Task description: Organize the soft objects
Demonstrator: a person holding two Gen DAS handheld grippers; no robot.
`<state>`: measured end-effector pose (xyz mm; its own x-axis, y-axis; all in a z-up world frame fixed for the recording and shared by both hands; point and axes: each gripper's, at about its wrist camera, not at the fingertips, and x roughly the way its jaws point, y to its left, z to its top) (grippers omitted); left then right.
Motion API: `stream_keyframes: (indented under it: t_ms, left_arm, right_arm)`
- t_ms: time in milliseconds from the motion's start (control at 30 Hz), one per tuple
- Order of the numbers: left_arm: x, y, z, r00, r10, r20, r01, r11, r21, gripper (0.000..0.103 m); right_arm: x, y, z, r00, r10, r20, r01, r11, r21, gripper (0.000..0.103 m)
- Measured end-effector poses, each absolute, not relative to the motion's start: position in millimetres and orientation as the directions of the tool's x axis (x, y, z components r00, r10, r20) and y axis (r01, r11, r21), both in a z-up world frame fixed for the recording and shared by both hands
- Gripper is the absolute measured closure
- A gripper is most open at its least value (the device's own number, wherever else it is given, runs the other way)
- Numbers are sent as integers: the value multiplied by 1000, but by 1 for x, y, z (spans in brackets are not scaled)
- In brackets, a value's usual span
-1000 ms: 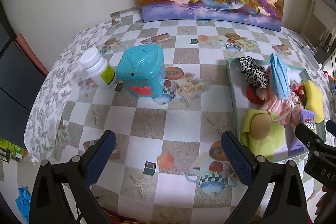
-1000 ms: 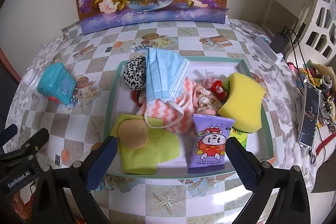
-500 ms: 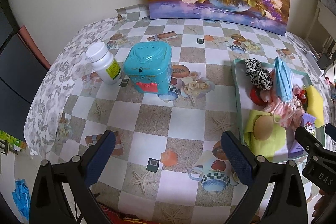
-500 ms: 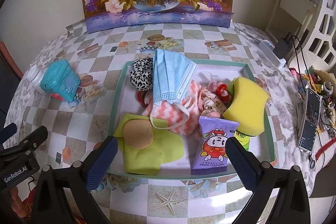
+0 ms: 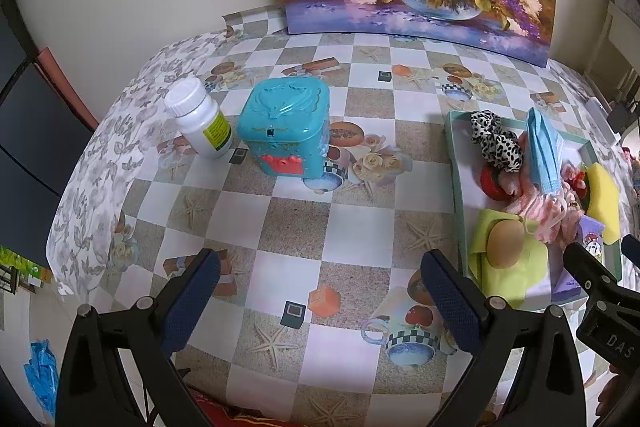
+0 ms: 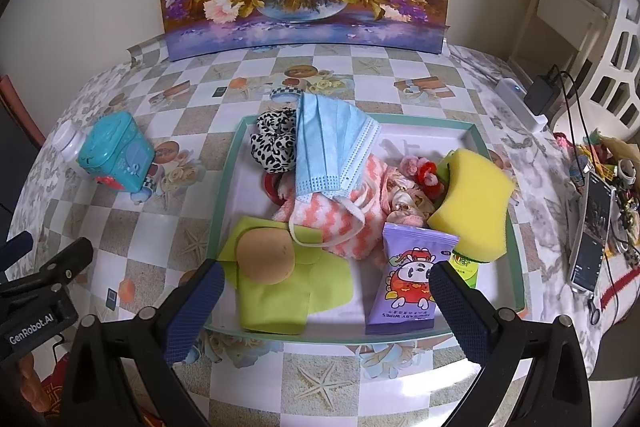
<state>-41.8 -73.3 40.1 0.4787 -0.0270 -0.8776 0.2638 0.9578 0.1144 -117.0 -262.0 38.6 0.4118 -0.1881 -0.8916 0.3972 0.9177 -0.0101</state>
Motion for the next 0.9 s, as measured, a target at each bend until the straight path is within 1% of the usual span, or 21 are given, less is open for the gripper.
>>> stream_keyframes:
  t_ms: [900]
  left_arm:
    - [-40,-71,38,478,-24,-878,259,959,114,3]
  right_arm:
    - [-117,-264,37,411,-186,-892,400,916,-7,0]
